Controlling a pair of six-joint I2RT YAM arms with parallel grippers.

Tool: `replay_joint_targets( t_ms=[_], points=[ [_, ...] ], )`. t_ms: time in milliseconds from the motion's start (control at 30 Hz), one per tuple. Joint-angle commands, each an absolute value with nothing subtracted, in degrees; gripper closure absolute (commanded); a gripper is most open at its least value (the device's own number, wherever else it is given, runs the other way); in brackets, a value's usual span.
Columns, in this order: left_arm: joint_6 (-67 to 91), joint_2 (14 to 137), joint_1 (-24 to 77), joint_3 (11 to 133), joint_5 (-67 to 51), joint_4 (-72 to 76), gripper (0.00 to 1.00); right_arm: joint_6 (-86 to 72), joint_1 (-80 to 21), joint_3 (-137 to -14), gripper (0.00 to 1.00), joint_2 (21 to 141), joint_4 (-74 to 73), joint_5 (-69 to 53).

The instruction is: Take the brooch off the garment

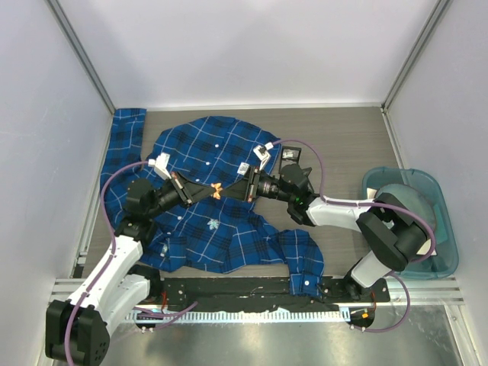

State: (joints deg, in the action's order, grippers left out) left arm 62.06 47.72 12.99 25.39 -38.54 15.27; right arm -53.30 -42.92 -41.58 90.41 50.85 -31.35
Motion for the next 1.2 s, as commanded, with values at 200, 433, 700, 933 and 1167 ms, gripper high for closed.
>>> replay_joint_targets(
  t_ms=[200,433,700,933,1167],
  points=[
    [61.17,45.79,13.27,29.62,-40.17,16.08,1.00,-52.21,-43.15,-40.96,0.71,89.39,48.69,-25.76],
    [60.82,45.18,13.27,29.71,-39.29,15.12,1.00,-51.86,-43.50,-39.73,0.71,87.89,47.99,-22.94],
    [60.21,44.56,13.18,30.23,-38.23,13.27,1.00,-49.66,-44.82,-39.73,0.70,85.87,45.70,-20.21],
    [59.50,44.12,13.18,30.50,-37.18,11.08,1.00,-49.04,-45.00,-38.68,0.61,84.03,45.53,-19.86],
    [58.80,44.56,13.18,30.41,-37.09,10.54,1.00,-48.16,-44.12,-37.88,0.50,80.07,43.69,-22.49]
  ],
)
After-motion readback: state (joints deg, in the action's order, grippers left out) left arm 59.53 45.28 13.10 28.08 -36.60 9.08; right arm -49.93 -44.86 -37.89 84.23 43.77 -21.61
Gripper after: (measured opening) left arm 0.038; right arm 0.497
